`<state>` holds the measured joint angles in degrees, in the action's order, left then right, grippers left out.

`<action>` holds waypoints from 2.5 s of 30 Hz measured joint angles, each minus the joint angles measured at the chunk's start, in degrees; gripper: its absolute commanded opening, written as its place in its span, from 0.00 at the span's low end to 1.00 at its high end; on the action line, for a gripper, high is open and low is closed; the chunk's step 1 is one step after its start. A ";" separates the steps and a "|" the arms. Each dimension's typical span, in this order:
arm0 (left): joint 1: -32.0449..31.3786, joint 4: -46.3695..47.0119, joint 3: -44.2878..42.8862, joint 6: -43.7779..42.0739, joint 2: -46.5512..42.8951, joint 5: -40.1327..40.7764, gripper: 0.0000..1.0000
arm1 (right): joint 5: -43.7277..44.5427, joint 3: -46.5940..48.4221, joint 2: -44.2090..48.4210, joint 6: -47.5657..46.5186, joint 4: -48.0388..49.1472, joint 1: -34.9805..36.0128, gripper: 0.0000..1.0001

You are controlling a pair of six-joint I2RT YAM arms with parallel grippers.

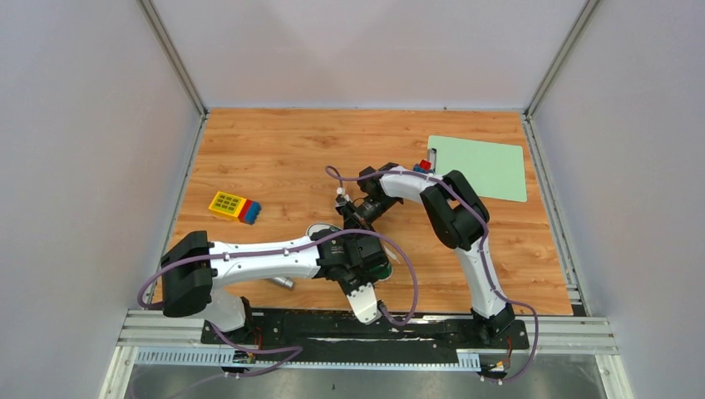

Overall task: Tie the shoes
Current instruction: Move the shoe to the center of the board, then cross the shoelace with the shoelace.

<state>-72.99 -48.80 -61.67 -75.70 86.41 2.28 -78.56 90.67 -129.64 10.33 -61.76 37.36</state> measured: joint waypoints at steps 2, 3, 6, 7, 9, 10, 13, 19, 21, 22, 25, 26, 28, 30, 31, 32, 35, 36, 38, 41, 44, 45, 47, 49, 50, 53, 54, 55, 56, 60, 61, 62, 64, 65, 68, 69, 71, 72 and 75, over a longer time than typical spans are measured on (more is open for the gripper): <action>0.00 0.17 -0.17 0.70 0.11 0.90 0.00 | 0.02 -0.02 0.22 0.04 0.02 0.00 0.03; 0.00 0.20 -0.55 1.05 0.11 1.25 0.00 | 0.04 -0.02 0.33 0.07 0.07 0.00 0.10; 0.00 0.26 -2.27 2.69 0.07 2.32 0.00 | 0.26 -0.13 0.87 0.09 0.15 -0.04 0.41; 0.09 0.24 -3.08 3.80 -0.07 2.34 0.00 | 0.55 -0.28 1.20 0.07 0.09 -0.26 0.47; 0.63 -0.09 -4.46 5.92 -1.05 1.95 0.00 | 1.60 -0.35 2.14 -0.39 -0.28 -0.90 0.53; 1.05 -0.20 -4.90 6.88 -1.99 1.49 0.00 | 2.40 -0.28 2.73 -0.96 -0.46 -1.51 0.55; 3.06 -1.86 -5.57 10.12 -7.54 -0.90 0.00 | 5.70 0.61 4.72 -3.06 -1.73 -5.92 0.60; 11.54 -5.66 -5.18 16.33 -18.29 -5.66 0.00 | 14.34 2.12 10.08 -8.74 -3.58 -21.51 0.59; 16.87 -6.67 -4.52 18.95 -20.11 -7.85 0.00 | 18.62 0.63 12.57 -10.56 -3.54 -25.16 0.51; 20.28 -7.58 -4.28 21.00 -20.48 -9.55 0.00 | 21.31 -1.03 14.21 -11.54 -3.37 -26.10 0.44; 26.43 -9.40 -4.28 27.32 -19.87 -12.87 0.00 | 28.50 -7.02 19.10 -14.71 -2.97 -24.92 0.28; 27.56 -10.05 -4.31 29.70 -19.34 -14.05 0.00 | 30.80 -8.96 20.55 -15.78 -2.86 -23.61 0.25; 29.11 -11.06 -4.42 34.27 -17.94 -16.31 0.00 | 35.47 -12.28 23.08 -18.32 -2.14 -20.44 0.23; 30.16 -11.67 -4.39 38.25 -16.46 -18.08 0.00 | 39.91 -15.13 25.16 -20.61 -0.44 -17.51 0.22; 30.53 -11.58 -4.22 39.87 -15.87 -18.40 0.00 | 42.69 -17.07 26.58 -22.03 1.36 -15.67 0.22; 30.86 -11.26 -3.65 41.22 -15.56 -18.47 0.00 | 45.09 -18.73 27.82 -23.26 2.45 -14.21 0.22; 32.22 -10.36 -1.40 44.54 -15.13 -18.51 0.00 | 51.12 -23.08 30.93 -26.43 6.01 -10.03 0.22; 32.96 -10.19 -0.87 45.68 -14.56 -18.82 0.00 | 52.78 -24.52 31.85 -27.32 7.23 -8.59 0.22; 35.23 -9.66 -0.63 48.09 -12.55 -19.78 0.00 | 54.90 -27.28 33.31 -28.83 9.60 -5.60 0.22; 39.50 -8.15 -1.03 52.13 -8.85 -21.27 0.00 | 56.68 -30.75 34.53 -30.75 12.50 1.25 0.22; 43.63 -5.99 -1.92 56.17 -5.92 -22.77 0.00 | 57.44 -31.10 34.56 -31.50 13.42 6.27 0.22; 43.98 -5.79 -1.95 56.41 -5.81 -22.88 0.00 | 57.37 -31.10 34.60 -31.54 13.57 7.63 0.22; 45.77 -4.87 -2.51 58.36 -5.88 -23.54 0.00 | 57.18 -30.80 34.51 -31.52 14.47 10.27 0.22; 46.18 -3.80 -2.78 59.65 -6.67 -24.61 0.00 | 56.96 -29.99 34.47 -31.47 14.71 11.10 0.22; 46.45 -3.50 -2.78 60.13 -7.19 -25.03 0.00 | 56.92 -29.66 34.47 -31.45 14.86 11.08 0.23; 47.60 -3.02 -2.75 61.37 -9.49 -26.86 0.00 | 56.87 -29.05 34.49 -31.43 15.61 10.88 0.27; 48.13 -2.93 -2.73 61.59 -10.32 -27.28 0.00 | 57.00 -29.05 34.51 -31.43 15.78 10.75 0.31; 48.65 -2.86 -2.67 61.75 -11.15 -27.56 0.00 | 57.20 -29.05 34.64 -31.39 15.82 10.62 0.36; 49.20 -2.71 -2.36 61.88 -12.20 -27.93 0.00 | 57.75 -29.24 35.10 -31.36 16.06 10.29 0.42; 50.29 -2.80 -0.76 62.27 -15.96 -29.97 0.00 | 61.48 -32.30 41.27 -30.77 18.53 8.70 0.53; 50.53 -2.80 -0.39 62.45 -16.83 -30.75 0.00 | 62.77 -33.31 43.50 -30.60 19.23 7.67 0.54; 50.66 -2.80 -0.17 62.58 -17.46 -31.39 0.00 | 63.60 -33.77 44.54 -30.42 19.63 6.91 0.54; 50.99 -2.82 -0.09 62.73 -18.29 -32.70 0.00 | 64.78 -34.67 45.48 -29.92 20.94 4.85 0.56; 51.25 -2.75 -0.09 62.84 -18.56 -33.35 0.00 | 65.18 -35.12 45.33 -29.81 21.66 4.15 0.57; 52.33 -2.75 -0.09 63.12 -18.73 -34.60 0.00 | 65.70 -36.20 44.00 -29.31 22.62 2.78 0.58; 52.72 -2.78 -0.09 63.28 -18.71 -34.99 0.00 | 65.68 -36.26 43.36 -29.20 22.93 2.75 0.59; 53.35 -2.73 -0.09 63.52 -18.73 -35.67 0.00 | 65.61 -36.26 41.83 -28.83 23.89 2.84 0.59; 53.68 -2.73 -0.09 63.69 -18.73 -36.06 0.00 | 65.59 -36.26 40.98 -28.72 24.44 2.86 0.58; 54.29 -2.67 -0.09 64.11 -18.78 -36.94 0.00 | 65.61 -36.30 38.47 -28.41 25.97 2.95 0.57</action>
<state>-18.70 -51.46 -61.76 -11.60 67.64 -34.65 -12.95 54.37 -91.18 -18.09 -35.79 40.32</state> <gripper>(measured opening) 0.006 0.579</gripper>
